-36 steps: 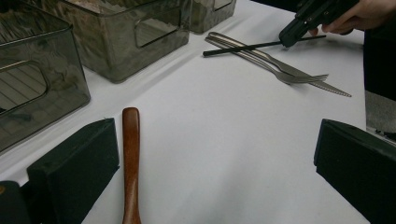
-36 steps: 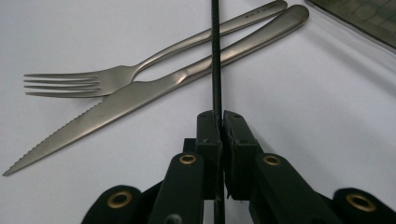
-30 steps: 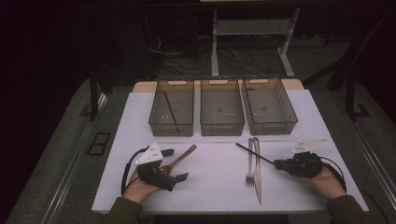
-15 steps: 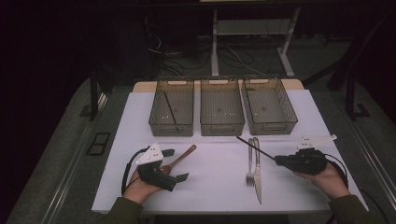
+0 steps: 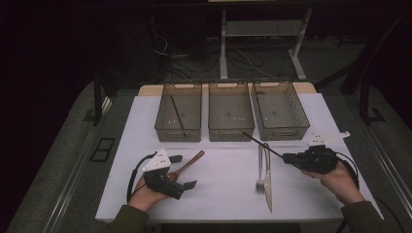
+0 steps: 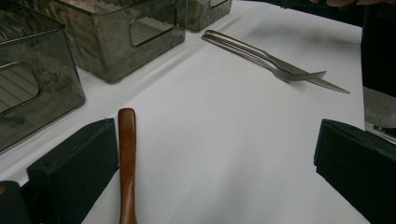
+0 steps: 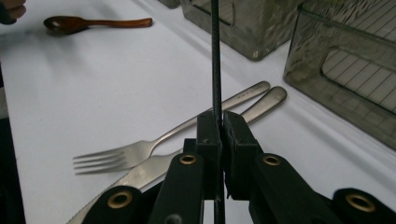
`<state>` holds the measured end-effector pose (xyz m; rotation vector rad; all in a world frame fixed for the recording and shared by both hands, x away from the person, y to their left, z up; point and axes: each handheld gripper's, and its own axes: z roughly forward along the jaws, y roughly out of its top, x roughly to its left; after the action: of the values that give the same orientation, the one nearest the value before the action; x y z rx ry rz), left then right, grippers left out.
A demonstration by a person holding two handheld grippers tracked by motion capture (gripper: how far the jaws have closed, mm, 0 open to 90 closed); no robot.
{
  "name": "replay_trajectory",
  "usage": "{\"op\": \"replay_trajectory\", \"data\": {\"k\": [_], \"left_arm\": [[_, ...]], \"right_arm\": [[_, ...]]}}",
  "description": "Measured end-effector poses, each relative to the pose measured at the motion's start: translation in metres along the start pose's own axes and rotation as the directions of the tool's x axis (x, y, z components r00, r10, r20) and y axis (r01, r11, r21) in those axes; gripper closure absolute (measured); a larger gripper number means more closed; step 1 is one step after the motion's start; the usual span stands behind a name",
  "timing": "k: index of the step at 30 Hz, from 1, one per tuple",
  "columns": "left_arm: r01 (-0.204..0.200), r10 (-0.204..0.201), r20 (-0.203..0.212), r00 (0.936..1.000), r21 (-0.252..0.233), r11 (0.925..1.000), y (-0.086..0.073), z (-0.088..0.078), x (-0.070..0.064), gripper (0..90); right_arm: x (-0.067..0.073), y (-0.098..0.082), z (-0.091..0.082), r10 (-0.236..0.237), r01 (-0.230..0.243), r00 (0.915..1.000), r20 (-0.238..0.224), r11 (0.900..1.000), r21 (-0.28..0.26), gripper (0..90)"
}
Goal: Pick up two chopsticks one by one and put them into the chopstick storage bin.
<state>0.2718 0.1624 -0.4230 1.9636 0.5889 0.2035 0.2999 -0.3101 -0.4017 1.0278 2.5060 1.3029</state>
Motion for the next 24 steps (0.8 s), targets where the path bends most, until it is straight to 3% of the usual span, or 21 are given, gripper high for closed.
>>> {"op": "replay_trajectory", "data": {"k": [11, 24], "left_arm": [[-0.003, 0.003, 0.008, 1.0, 0.002, 1.0, 0.0, -0.001, 0.001, 0.0], [-0.005, 0.005, 0.009, 0.9999, -0.001, 1.0, 0.0, -0.001, 0.0, 0.0]], "right_arm": [[-0.002, 0.022, 0.01, 0.023, -0.023, 0.9997, 0.003, 0.999, -0.027, 84.7], [0.004, 0.046, 0.021, 0.006, -0.006, 1.0, -0.007, 0.998, -0.057, 84.7]]}}
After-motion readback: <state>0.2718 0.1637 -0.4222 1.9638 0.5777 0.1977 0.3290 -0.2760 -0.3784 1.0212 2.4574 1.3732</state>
